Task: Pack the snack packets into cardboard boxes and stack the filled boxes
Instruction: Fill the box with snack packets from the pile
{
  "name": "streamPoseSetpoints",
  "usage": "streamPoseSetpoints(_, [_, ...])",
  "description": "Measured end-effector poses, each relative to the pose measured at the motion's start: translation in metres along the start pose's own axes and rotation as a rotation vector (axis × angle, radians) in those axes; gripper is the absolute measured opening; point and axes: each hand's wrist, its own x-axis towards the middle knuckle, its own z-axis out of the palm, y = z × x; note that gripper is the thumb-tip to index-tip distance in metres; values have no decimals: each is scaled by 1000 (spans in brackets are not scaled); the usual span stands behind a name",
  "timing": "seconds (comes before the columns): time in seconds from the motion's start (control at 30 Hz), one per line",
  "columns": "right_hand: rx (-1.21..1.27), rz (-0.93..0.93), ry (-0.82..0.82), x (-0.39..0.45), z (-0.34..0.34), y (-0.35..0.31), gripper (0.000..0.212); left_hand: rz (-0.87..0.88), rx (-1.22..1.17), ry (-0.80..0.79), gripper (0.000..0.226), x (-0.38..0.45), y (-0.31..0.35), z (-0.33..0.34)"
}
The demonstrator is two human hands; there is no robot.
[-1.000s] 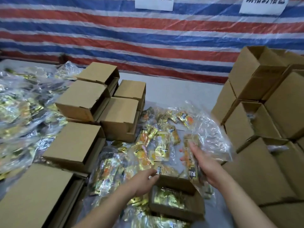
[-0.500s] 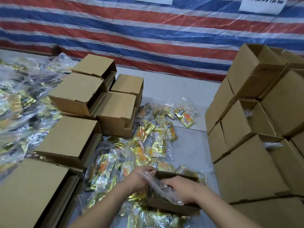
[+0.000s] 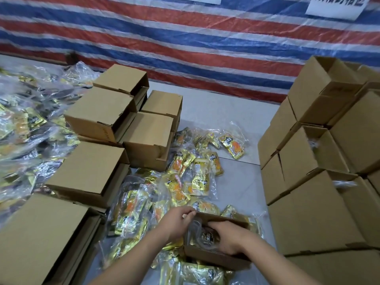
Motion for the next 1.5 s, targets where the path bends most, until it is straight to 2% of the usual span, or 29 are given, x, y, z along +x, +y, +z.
streamPoseSetpoints(0.13, [25, -23, 62, -9, -10, -1, 26, 6, -10, 25, 29, 2, 5, 5])
streamPoseSetpoints(0.23, [43, 5, 36, 15, 8, -11, 19, 32, 51, 55, 30, 3, 7, 10])
streamPoseSetpoints(0.33, [101, 139, 62, 37, 31, -17, 29, 59, 98, 65, 30, 1, 5, 12])
streamPoseSetpoints(0.4, [142, 146, 68, 41, 36, -18, 37, 62, 114, 59, 29, 0, 2, 11])
streamPoseSetpoints(0.47, [141, 124, -10, 40, 29, -21, 33, 48, 105, 56, 28, -1, 0, 9])
streamPoseSetpoints(0.53, [132, 79, -53, 31, 17, -16, 18, 36, 84, 48, 26, -1, 2, 8])
streamPoseSetpoints(0.57, [134, 67, -35, 24, 9, -13, 14, 31, 76, 47, 25, -1, 4, 8])
streamPoseSetpoints(0.63, [161, 41, 79, 13, -2, -8, 24, 25, 64, 50, 25, 0, 7, 8])
streamPoseSetpoints(0.7, [222, -25, 131, 10, -1, -10, 23, 23, 73, 52, 26, -1, 10, 8])
streamPoseSetpoints(0.8, [246, -69, 13, 21, 12, -25, 17, 28, 89, 61, 27, -1, 13, 9])
streamPoseSetpoints(0.9, [253, -9, -62, 34, 24, -31, 33, 24, 109, 72, 26, -2, 11, 11])
streamPoseSetpoints(1.1, [375, -13, -83, 28, 22, -33, 35, 32, 116, 71, 25, -3, 8, 8])
streamPoseSetpoints(1.17, [449, -24, -33, 17, 14, -24, 26, 33, 112, 63, 26, -3, 10, 8])
streamPoseSetpoints(1.23, [481, -46, 72, 1, 0, -10, 27, 27, 114, 56, 26, -3, 11, 7])
streamPoseSetpoints(1.33, [469, -85, 363, -23, -21, 12, 22, 20, 102, 56, 25, -2, 13, 7])
streamPoseSetpoints(1.4, [397, -92, 551, -31, -32, 28, 9, 14, 100, 54, 25, -1, 15, 6])
streamPoseSetpoints(1.43, [296, -82, 584, -33, -36, 35, 16, 11, 102, 54, 25, -1, 15, 7])
streamPoseSetpoints(1.5, [113, -37, 505, -31, -36, 43, 46, 7, 104, 56, 26, -1, 15, 7])
